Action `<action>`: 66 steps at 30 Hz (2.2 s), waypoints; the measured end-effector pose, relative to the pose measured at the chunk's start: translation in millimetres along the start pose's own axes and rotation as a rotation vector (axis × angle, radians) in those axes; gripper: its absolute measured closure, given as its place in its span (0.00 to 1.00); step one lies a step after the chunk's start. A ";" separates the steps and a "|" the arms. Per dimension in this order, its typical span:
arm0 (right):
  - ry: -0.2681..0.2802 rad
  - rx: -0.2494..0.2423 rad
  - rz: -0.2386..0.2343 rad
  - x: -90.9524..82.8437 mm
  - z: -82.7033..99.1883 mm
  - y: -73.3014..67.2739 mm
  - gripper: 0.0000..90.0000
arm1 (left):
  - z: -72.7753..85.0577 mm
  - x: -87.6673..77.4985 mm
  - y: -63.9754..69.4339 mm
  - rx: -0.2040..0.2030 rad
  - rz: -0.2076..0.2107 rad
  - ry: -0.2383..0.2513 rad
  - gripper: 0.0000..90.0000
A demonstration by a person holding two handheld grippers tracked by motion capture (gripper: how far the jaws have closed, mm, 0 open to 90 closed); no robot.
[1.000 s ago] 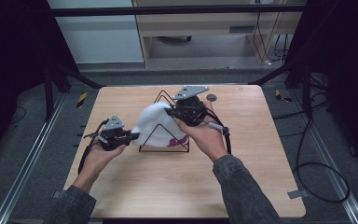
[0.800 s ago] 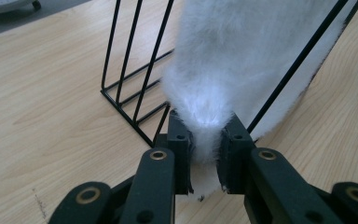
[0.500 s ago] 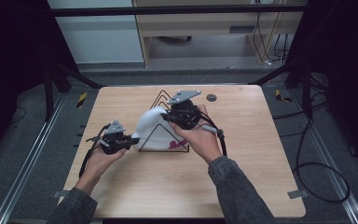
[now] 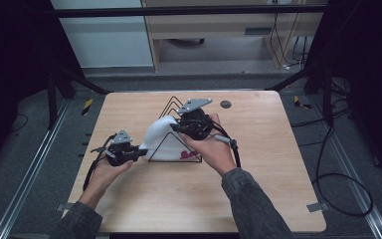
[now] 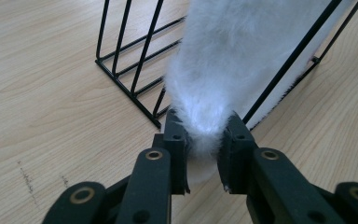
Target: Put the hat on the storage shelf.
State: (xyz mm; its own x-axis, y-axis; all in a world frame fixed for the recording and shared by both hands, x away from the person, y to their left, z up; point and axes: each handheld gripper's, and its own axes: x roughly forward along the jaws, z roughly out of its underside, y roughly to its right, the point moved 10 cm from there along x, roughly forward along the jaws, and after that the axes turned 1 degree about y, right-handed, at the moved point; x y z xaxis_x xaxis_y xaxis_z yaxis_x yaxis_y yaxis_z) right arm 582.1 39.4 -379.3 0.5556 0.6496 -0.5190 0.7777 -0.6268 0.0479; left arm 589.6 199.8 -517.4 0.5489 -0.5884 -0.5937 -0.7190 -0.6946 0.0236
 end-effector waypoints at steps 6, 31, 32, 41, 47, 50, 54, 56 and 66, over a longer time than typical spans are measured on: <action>0.014 -0.010 0.001 -9.1 -1.8 -4.8 0.71 | 0.0 -12.1 -2.2 -0.005 -0.045 0.028 0.61; 0.050 0.056 0.094 -37.0 11.9 1.6 0.12 | 51.9 -28.2 1.4 -0.007 -0.150 -0.039 0.09; 0.048 0.052 0.098 -39.4 14.7 2.5 0.11 | 54.4 -27.1 0.0 -0.006 -0.154 -0.048 0.09; 0.040 0.058 0.127 -67.5 46.2 15.6 0.08 | 64.7 -18.8 -4.0 -0.004 -0.162 -0.089 0.08; 0.037 0.090 0.135 -78.4 61.3 23.5 0.09 | 71.9 -14.3 -5.5 -0.036 -0.152 -0.103 0.07; 0.035 0.095 0.151 -83.0 67.5 27.0 0.10 | 76.5 -12.2 -6.5 -0.045 -0.157 -0.114 0.07; 0.035 0.097 0.163 -89.5 76.6 29.1 0.11 | 81.0 -10.9 -6.8 -0.056 -0.147 -0.132 0.05; 0.031 0.102 0.172 -91.7 82.4 30.1 0.11 | 81.5 -10.2 -6.1 -0.058 -0.146 -0.130 0.04; 0.008 0.111 0.220 -107.8 115.6 33.7 0.12 | 81.7 -7.7 -4.1 -0.050 -0.127 -0.130 0.00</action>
State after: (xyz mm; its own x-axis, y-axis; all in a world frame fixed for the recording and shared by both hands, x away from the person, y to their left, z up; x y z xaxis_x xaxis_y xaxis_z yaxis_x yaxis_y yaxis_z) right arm 514.5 -101.5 -420.4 0.7104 0.4954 -0.4999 0.6010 -0.7966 0.0647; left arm 553.5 241.0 -578.7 0.5716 -0.4388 -0.6933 -0.6236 -0.7815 -0.0195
